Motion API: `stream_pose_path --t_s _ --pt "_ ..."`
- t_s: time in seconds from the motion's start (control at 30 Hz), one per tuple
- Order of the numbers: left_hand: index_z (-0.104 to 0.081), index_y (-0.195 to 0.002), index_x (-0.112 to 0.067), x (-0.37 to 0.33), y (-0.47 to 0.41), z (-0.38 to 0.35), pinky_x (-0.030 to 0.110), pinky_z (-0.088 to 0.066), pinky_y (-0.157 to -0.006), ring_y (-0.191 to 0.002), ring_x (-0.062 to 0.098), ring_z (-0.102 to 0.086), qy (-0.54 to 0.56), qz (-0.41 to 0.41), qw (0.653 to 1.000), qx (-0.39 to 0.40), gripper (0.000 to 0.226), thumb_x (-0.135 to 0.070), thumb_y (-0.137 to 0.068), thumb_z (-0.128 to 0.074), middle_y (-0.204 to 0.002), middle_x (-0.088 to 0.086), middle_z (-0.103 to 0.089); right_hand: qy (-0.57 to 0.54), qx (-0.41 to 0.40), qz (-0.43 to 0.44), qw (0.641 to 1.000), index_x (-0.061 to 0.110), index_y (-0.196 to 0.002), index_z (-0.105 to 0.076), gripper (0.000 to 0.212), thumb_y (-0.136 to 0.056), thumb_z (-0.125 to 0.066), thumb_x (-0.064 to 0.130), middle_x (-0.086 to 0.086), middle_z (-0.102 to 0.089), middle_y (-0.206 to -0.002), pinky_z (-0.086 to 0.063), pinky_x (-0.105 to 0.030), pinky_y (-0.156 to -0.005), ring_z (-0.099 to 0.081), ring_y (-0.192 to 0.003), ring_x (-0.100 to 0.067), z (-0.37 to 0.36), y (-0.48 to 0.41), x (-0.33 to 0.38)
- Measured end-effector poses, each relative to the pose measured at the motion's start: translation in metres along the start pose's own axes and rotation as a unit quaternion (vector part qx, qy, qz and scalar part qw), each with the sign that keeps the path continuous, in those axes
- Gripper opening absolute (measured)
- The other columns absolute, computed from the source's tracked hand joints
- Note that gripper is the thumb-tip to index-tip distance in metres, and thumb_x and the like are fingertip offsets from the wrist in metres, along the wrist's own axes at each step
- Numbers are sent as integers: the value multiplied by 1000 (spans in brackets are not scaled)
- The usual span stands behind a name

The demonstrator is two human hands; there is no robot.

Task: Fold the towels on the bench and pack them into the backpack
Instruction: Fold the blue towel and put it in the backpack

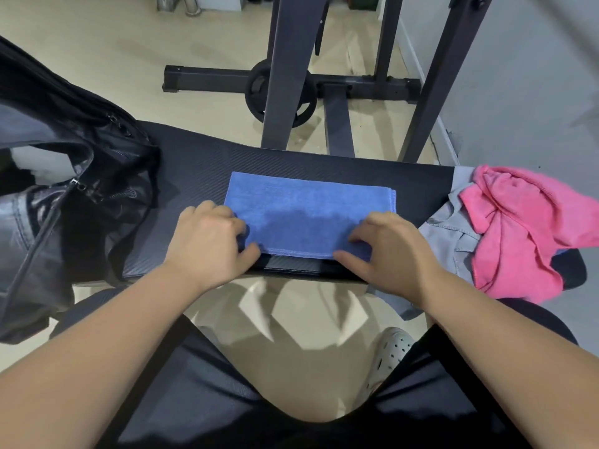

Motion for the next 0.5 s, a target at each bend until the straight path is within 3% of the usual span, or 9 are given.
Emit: stream_pose_path --t_s 0.07,0.1,0.17,0.2,0.23,0.3,0.4,0.5 --pt "-70 -79 -21 -6 -14 7 37 -41 -69 -79 31 -53 16 20 999 -20 38 -50 -88 -47 -77 -1 -60 -40 5 -7 999 24 -108 -70 57 -92 -38 68 1 -60 -99 -47 -39 -86 -57 -98 -25 3 -19 21" --pt "-71 -91 -19 -10 -24 6 40 -45 -74 -87 33 -55 21 25 999 -21 38 -47 -93 -47 -86 2 -63 -48 12 -16 999 25 -126 -65 58 -95 -38 66 -2 -60 -121 -43 -40 -99 -53 -117 -25 -1 -32 30" --pt "-64 -125 -14 -16 -43 -7 50 -45 -96 -116 35 -54 36 41 998 11 44 -44 -98 -46 -123 10 -64 -29 28 -38 998 25 -153 -39 67 -98 -36 64 -6 -33 -161 -22 -45 -120 -26 -149 -28 -17 -56 42" --pt "-52 -142 -13 -17 -50 -19 54 -37 -109 -134 35 -45 41 52 997 42 53 -44 -100 -44 -146 12 -51 -10 42 -55 998 25 -159 -26 74 -98 -32 67 -7 -16 -168 -12 -49 -124 -11 -154 -29 -29 -64 41" --pt "-36 -153 -13 -16 -53 -32 57 -26 -117 -147 33 -30 41 65 994 76 62 -47 -102 -40 -161 12 -33 10 56 -79 995 26 -161 -15 80 -96 -27 71 -7 -5 -170 -5 -53 -124 -1 -156 -30 -42 -69 36" --pt "-11 -161 -16 -9 -51 -55 59 -10 -122 -156 26 -4 31 91 988 121 74 -57 -102 -28 -170 5 -4 31 61 -133 989 29 -162 -5 90 -89 -17 80 -8 4 -170 1 -58 -123 7 -155 -32 -59 -68 17" --pt "1 -161 -19 -1 -46 -64 60 -3 -122 -156 19 9 46 100 986 125 80 -65 -99 -21 -170 -2 9 32 48 -175 983 29 -162 -1 99 -81 -8 86 -9 5 -169 4 -59 -122 9 -155 -31 -62 -60 -7" --pt "3 -161 -21 1 -47 -63 60 0 -123 -155 17 13 73 98 984 132 83 -67 -97 -21 -169 -4 13 20 30 -205 978 23 -162 -5 99 -85 -12 84 -10 3 -170 3 -59 -123 7 -156 -29 -58 -52 -27"
Point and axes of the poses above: each hand's wrist, its own y-axis away from the middle knuckle, its own z-axis out of the back of the hand, x = y × z, the point moved 9 cm from there along -y, towards the middle knuckle
